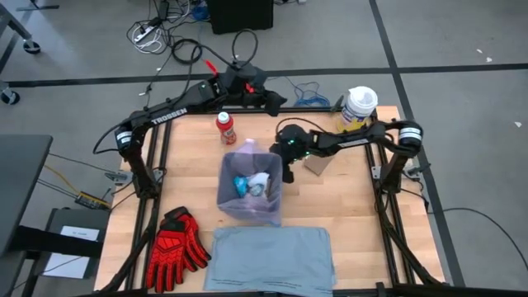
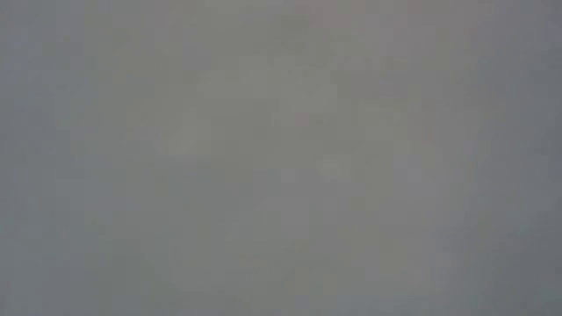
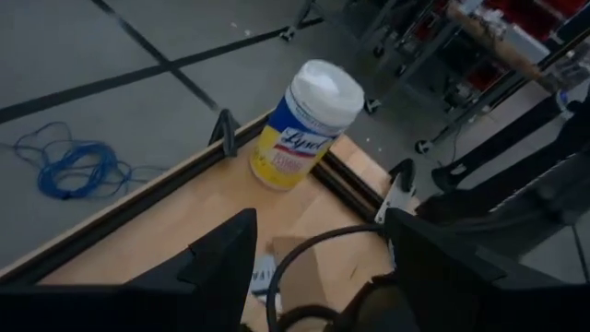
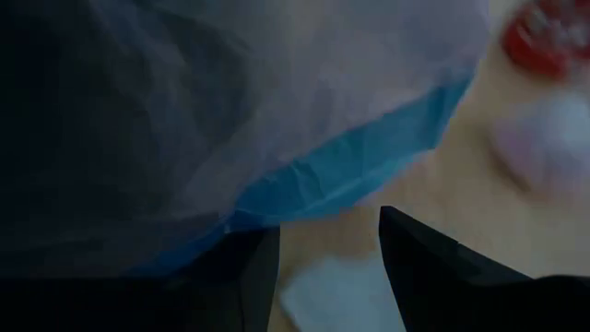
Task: Place trash/remove bag and relplace
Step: Put the red bottle into the trash bin
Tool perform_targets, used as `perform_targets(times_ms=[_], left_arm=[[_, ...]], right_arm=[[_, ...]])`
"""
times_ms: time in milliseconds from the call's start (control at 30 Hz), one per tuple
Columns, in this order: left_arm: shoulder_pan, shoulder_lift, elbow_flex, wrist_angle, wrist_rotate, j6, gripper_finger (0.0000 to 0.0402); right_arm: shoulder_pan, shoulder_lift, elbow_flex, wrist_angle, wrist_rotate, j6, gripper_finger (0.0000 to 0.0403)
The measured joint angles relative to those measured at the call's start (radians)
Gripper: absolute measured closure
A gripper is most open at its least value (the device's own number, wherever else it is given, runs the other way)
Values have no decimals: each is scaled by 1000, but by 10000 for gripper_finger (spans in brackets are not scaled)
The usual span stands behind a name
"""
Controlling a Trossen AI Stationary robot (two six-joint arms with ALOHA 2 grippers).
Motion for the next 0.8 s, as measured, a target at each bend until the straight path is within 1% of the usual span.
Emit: perform_targets(times_ms=[133, 233, 367, 433, 500, 567, 633, 700, 800], left_arm=[[0, 0, 0, -26, -8, 1, 152], [-4, 0, 0, -35, -6, 1, 152], [-14, -1, 0, -89, -1, 30, 152], [-15, -11, 0, -156, -22, 57, 152], [-9, -26, 0, -218, -58, 83, 152], [-4, -39, 0, -264, -92, 98, 152], [3, -53, 0, -289, -106, 107, 152], [8, -66, 1, -304, -119, 109, 152], [16, -68, 1, -354, -124, 137, 152]], right_arm=[[30, 54, 100, -39, -8, -3, 229], [33, 64, 133, -122, 69, -2, 229], [7, 50, 133, -253, 184, 11, 224], [-15, 35, 133, -303, 209, 40, 217], [-43, 28, 133, -343, 217, 108, 207], [-74, 28, 133, -362, 206, 179, 194], [-105, 29, 133, -340, 169, 220, 180], [-131, 34, 133, -266, 113, 240, 167], [-165, 34, 133, -123, -9, 279, 154]])
